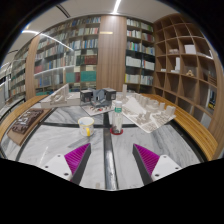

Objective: Pour water

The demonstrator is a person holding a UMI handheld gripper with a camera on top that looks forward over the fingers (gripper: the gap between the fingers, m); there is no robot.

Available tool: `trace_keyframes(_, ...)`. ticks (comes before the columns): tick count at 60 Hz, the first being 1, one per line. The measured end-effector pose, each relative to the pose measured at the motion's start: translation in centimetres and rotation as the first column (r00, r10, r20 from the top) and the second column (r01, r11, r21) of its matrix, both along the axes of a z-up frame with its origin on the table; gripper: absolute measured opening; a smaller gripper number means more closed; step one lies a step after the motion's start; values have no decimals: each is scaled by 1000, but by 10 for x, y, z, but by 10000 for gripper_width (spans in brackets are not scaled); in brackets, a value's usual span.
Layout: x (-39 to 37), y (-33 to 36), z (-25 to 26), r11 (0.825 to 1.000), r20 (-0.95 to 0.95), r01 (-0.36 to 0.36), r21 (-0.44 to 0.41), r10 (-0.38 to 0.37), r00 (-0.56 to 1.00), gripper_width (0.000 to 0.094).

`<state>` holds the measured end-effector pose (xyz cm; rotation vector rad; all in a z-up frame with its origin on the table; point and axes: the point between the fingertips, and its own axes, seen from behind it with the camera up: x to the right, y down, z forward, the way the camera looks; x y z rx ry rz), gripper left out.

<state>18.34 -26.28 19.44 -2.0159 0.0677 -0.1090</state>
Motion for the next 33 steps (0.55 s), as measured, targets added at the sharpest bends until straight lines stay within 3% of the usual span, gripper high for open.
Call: trace_keyframes(33, -21, -51, 30, 999, 0, -5, 34, 5, 1000, 860)
